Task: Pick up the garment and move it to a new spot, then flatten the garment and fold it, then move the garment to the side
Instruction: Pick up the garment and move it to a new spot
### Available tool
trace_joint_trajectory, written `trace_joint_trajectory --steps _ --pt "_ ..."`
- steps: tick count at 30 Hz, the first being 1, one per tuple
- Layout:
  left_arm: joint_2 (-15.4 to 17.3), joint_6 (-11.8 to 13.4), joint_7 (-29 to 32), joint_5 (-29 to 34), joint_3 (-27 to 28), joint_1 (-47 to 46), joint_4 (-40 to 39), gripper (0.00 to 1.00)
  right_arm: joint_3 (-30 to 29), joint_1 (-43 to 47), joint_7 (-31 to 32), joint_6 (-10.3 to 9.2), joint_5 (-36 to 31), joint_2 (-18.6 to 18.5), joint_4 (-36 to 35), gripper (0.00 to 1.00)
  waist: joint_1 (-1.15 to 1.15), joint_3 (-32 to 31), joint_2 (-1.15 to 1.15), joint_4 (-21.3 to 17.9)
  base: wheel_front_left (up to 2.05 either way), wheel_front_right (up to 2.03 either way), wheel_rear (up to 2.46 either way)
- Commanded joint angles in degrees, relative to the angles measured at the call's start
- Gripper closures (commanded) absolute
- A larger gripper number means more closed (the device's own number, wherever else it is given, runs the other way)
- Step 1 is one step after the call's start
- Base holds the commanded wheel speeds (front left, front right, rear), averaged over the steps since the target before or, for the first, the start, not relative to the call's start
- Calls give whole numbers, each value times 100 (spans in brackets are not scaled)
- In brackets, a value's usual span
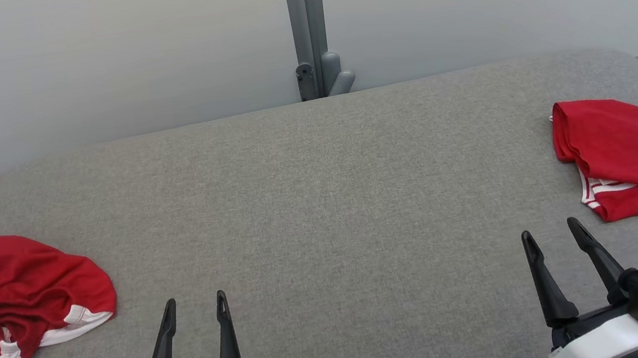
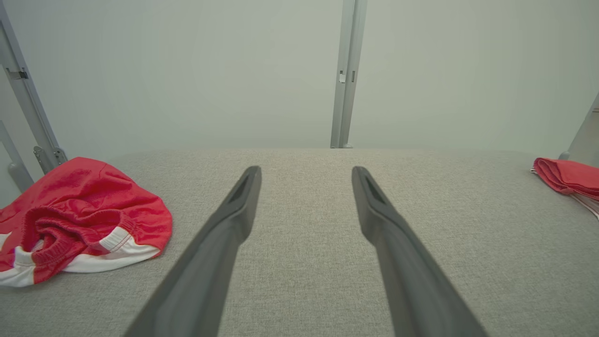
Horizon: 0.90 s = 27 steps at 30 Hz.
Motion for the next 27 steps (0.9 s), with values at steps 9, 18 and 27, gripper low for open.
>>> trace_joint_trajectory --steps 9,18,27 --pt "1 45 -27 64 65 46 -119 0 93 -13 -16 -8 28 56 43 0 0 116 0 438 0 0 0" --pt "1 82 -22 87 132 0 -183 0 180 -120 -17 -8 68 77 70 0 0 214 0 1144 0 0 0" --pt "1 82 -22 71 154 -101 -254 0 240 -217 -16 -8 70 102 109 0 0 335 0 1825 0 0 0"
